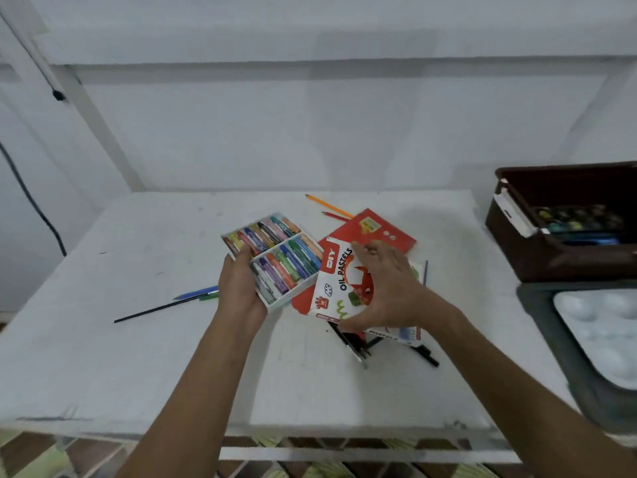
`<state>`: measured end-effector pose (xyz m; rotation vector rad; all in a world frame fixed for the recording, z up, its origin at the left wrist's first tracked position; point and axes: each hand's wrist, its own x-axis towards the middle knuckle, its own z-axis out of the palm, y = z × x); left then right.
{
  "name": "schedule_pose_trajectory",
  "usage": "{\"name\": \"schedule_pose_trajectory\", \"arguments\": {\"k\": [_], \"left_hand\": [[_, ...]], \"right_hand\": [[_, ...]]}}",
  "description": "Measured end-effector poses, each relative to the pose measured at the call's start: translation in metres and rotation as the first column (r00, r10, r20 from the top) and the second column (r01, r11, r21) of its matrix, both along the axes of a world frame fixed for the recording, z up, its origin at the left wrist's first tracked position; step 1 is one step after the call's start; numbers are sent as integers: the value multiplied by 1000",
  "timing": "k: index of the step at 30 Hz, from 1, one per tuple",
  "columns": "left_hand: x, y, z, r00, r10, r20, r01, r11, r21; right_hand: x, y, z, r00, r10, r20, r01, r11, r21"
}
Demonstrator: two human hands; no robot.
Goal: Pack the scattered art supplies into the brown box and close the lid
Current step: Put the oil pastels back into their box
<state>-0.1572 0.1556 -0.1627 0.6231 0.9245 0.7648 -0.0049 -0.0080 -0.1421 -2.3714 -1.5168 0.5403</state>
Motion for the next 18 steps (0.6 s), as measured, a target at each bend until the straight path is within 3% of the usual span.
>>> {"name": "schedule_pose_trajectory", "arguments": {"k": [10, 18], "left_hand": [[39, -64, -19, 991, 131, 19, -130, 990, -53], [44, -75, -15, 986, 167, -1, -166, 980, -113]], "right_hand": [[-4, -42, -26, 983, -182, -17, 183, 980, 74], [-5, -62, -29, 988, -151, -25, 153, 985, 81]]}}
